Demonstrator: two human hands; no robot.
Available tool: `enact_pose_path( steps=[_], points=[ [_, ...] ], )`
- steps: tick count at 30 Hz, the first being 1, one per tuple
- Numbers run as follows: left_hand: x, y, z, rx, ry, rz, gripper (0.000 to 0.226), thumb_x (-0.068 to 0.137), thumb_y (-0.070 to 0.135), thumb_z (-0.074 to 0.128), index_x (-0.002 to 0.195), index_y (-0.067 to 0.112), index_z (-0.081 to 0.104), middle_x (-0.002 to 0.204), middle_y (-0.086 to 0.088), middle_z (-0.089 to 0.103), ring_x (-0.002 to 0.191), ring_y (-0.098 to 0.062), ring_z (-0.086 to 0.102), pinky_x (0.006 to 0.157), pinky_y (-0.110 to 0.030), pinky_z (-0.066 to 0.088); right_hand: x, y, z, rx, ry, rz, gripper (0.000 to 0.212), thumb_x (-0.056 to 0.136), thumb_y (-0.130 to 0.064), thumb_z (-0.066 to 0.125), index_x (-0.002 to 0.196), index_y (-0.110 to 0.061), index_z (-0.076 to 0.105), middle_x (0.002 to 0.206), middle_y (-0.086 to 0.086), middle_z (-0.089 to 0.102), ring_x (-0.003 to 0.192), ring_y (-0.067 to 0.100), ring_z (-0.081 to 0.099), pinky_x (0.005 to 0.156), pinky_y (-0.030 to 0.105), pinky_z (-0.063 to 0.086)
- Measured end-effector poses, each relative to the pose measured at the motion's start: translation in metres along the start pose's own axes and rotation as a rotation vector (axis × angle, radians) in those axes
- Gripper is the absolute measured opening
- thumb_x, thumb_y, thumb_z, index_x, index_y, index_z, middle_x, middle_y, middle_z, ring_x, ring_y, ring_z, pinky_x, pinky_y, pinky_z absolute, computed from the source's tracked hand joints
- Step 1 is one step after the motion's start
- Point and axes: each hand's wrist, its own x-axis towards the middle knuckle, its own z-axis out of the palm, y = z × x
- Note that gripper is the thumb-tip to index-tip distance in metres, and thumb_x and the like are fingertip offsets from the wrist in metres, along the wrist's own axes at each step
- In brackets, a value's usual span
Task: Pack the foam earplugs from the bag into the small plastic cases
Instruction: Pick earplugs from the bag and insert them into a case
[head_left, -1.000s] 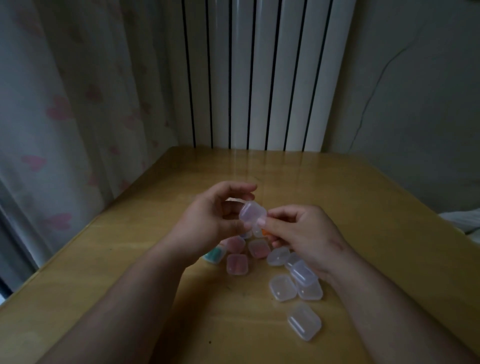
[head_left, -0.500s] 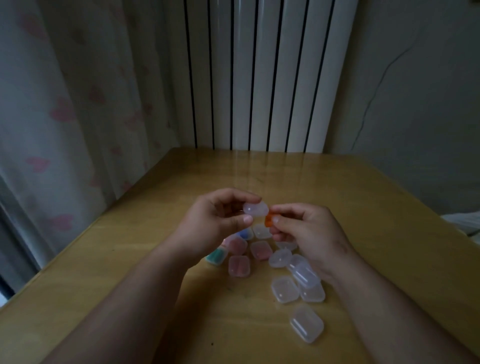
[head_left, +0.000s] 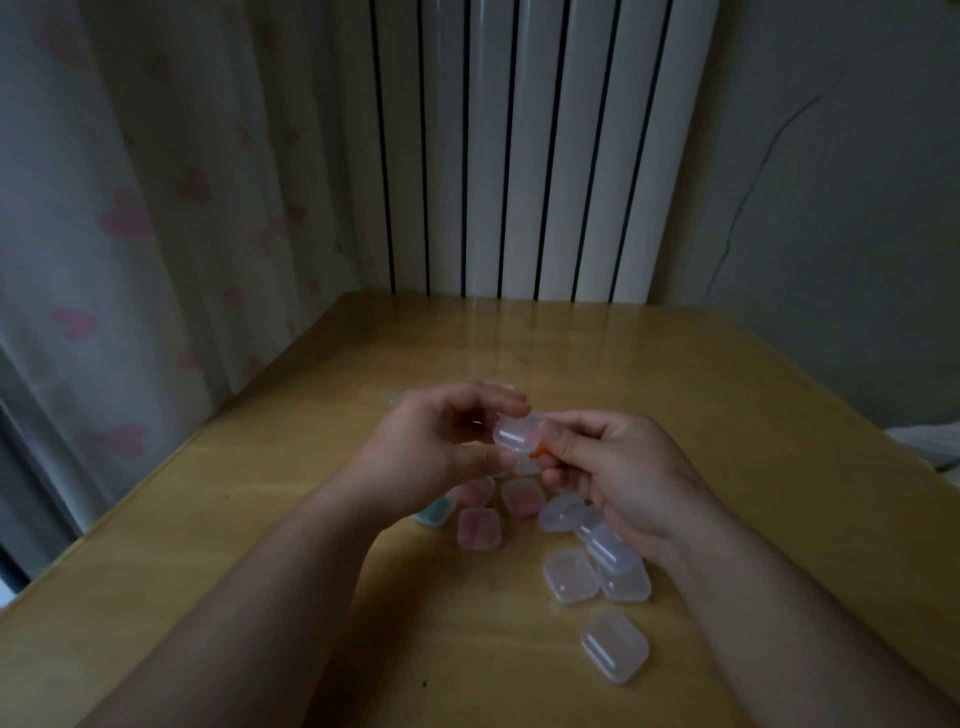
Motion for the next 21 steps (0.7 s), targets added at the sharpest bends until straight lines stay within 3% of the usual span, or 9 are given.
enact_pose_path(
  steps=[3, 8, 15, 21],
  points=[
    [-0.002, 0.003, 0.001, 0.061, 0.031, 0.030, 0.031, 0.076, 0.001, 0.077, 0.100, 0.019, 0.069, 0.107, -0.013, 0.069, 0.096, -0.024, 0.067, 0.084, -0.034, 0.059, 0.001, 0.000, 0.002, 0.035, 0.027, -0.006, 0.010, 0.088, -0.003, 0.064, 0.094, -0.005, 0.071, 0.069, 0.005, 0.067, 0.066, 0.014, 0.061, 0.065, 0.023, 0.054],
    [0.000, 0.002, 0.003, 0.186, 0.177, 0.075, 0.029, 0.074, 0.018, 0.082, 0.092, 0.034, 0.066, 0.083, 0.003, 0.067, 0.073, -0.002, 0.064, 0.065, -0.015, 0.054, 0.001, -0.001, 0.000, -0.057, 0.066, -0.029, 0.007, 0.089, -0.005, 0.065, 0.091, -0.009, 0.071, 0.069, 0.002, 0.069, 0.064, 0.011, 0.061, 0.062, 0.023, 0.051],
    [0.000, -0.003, 0.006, 0.238, 0.181, 0.085, 0.027, 0.076, 0.015, 0.082, 0.096, 0.029, 0.068, 0.081, 0.002, 0.067, 0.071, -0.007, 0.065, 0.065, -0.020, 0.056, 0.000, 0.002, 0.004, -0.162, 0.018, -0.031, 0.013, 0.092, -0.012, 0.063, 0.101, -0.008, 0.071, 0.072, 0.002, 0.067, 0.062, 0.009, 0.057, 0.059, 0.022, 0.048],
    [0.003, -0.007, 0.009, 0.341, 0.219, 0.117, 0.027, 0.076, 0.020, 0.082, 0.095, 0.029, 0.065, 0.081, 0.008, 0.065, 0.074, -0.004, 0.063, 0.065, -0.021, 0.055, -0.001, 0.001, 0.004, -0.208, -0.026, -0.035, 0.013, 0.093, -0.015, 0.063, 0.095, -0.009, 0.074, 0.071, 0.000, 0.066, 0.064, 0.009, 0.056, 0.060, 0.023, 0.048]
  ],
)
